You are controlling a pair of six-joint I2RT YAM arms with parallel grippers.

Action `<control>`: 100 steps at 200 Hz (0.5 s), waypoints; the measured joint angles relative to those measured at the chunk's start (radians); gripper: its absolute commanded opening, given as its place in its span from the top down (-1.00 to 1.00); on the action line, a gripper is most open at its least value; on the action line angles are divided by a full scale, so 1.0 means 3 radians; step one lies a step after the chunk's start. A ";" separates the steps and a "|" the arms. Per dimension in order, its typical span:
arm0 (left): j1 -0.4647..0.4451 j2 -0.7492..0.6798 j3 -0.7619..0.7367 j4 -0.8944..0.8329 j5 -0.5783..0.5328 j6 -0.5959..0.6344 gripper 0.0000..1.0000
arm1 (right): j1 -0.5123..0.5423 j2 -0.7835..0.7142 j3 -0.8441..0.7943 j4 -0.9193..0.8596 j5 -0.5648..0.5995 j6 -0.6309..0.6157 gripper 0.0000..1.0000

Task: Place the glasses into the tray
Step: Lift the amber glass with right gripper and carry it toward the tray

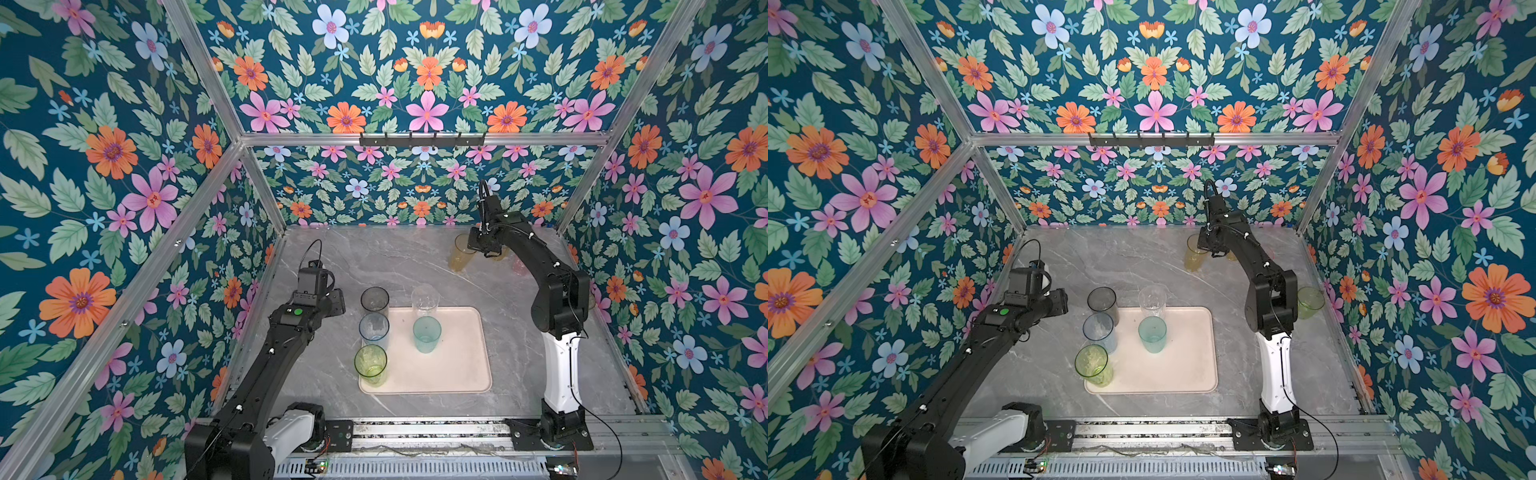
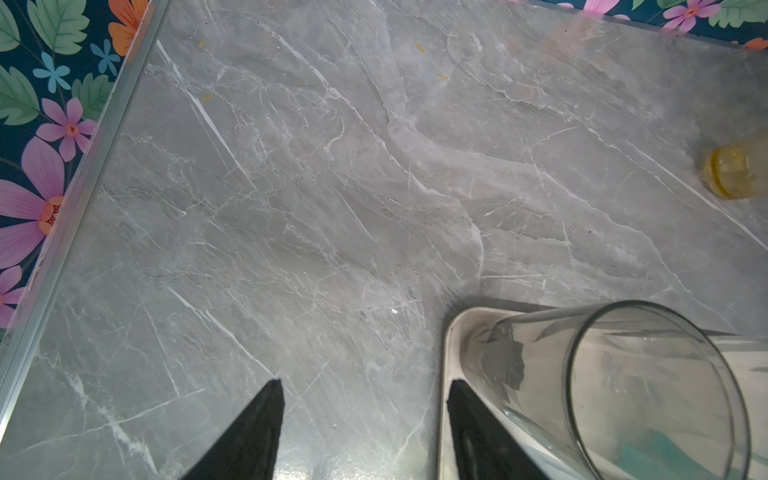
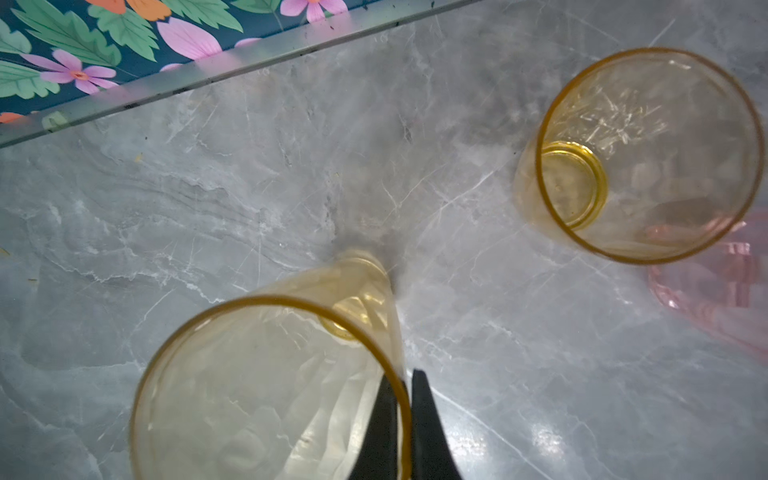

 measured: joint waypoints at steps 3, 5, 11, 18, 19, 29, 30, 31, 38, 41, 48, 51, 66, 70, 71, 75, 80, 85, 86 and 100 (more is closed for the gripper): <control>0.0000 0.0001 0.0000 0.0000 0.0000 0.0000 -0.32 | 0.0000 0.0000 0.0001 -0.0008 -0.0001 0.0000 1.00; 0.0000 0.0001 0.0000 0.0000 0.0000 0.0000 -0.32 | 0.0000 0.0000 0.0003 -0.0013 -0.0005 -0.0001 1.00; 0.0000 0.0001 0.0000 0.0000 0.0000 0.0000 -0.32 | 0.0000 0.0000 0.0004 -0.0020 -0.0006 -0.0003 1.00; 0.0000 0.0001 0.0000 0.0000 0.0000 0.0000 -0.32 | 0.0000 0.0000 0.0008 -0.0027 -0.0004 -0.0006 1.00; 0.0000 0.0001 0.0000 0.0000 0.0000 0.0000 -0.32 | 0.0000 0.0000 0.0009 -0.0028 -0.0004 -0.0008 1.00; 0.0000 0.0001 0.0000 0.0000 0.0000 0.0000 -0.32 | 0.0000 -0.0006 0.0018 -0.0052 -0.0003 -0.0013 1.00; 0.0000 0.0001 0.0000 0.0000 0.0000 0.0000 -0.32 | 0.0000 -0.0008 0.0018 -0.0053 -0.0003 -0.0014 1.00; 0.0000 0.0001 0.0000 0.0000 0.0000 0.0000 -0.32 | 0.0000 -0.0009 0.0019 -0.0056 -0.0003 -0.0014 1.00; 0.0000 0.0003 0.0000 0.0001 0.0000 0.0000 -0.32 | 0.0000 -0.0023 0.0018 -0.0081 -0.0004 -0.0022 1.00; 0.0000 0.0003 0.0000 0.0001 0.0000 0.0001 -0.32 | 0.0000 -0.0031 0.0018 -0.0093 -0.0004 -0.0024 1.00; 0.0000 0.0004 0.0000 0.0000 0.0001 0.0001 -0.32 | 0.0000 -0.0056 0.0015 -0.0126 -0.0003 -0.0025 1.00; 0.0000 0.0004 0.0000 0.0000 0.0001 0.0001 -0.32 | 0.0000 -0.0071 0.0010 -0.0134 -0.0003 -0.0029 1.00; 0.0001 0.0009 0.0000 0.0001 0.0001 0.0001 -0.32 | 0.0000 -0.0158 -0.0037 -0.0169 -0.0003 -0.0072 1.00; 0.0001 0.0010 0.0000 0.0000 0.0003 0.0001 -0.32 | 0.0000 -0.0188 -0.0055 -0.0177 -0.0003 -0.0085 1.00; 0.0001 0.0011 0.0000 0.0000 0.0003 0.0001 -0.32 | 0.0000 -0.0197 -0.0062 -0.0178 -0.0003 -0.0085 1.00; 0.0001 0.0011 0.0000 0.0000 0.0003 0.0001 -0.32 | 0.0000 -0.0224 -0.0079 -0.0184 -0.0003 -0.0088 1.00; 0.0001 0.0013 0.0000 0.0000 0.0003 0.0001 -0.32 | 0.0000 -0.0256 -0.0102 -0.0187 -0.0003 -0.0099 1.00; 0.0001 0.0014 0.0000 0.0001 0.0004 0.0001 -0.32 | 0.0000 -0.0286 -0.0120 -0.0193 -0.0003 -0.0109 1.00; 0.0001 0.0014 0.0000 0.0001 0.0004 0.0001 -0.32 | 0.0000 -0.0296 -0.0127 -0.0193 -0.0003 -0.0112 1.00; 0.0001 0.0014 0.0000 0.0001 0.0010 0.0001 -0.32 | 0.0000 -0.0367 -0.0182 -0.0206 -0.0003 -0.0155 1.00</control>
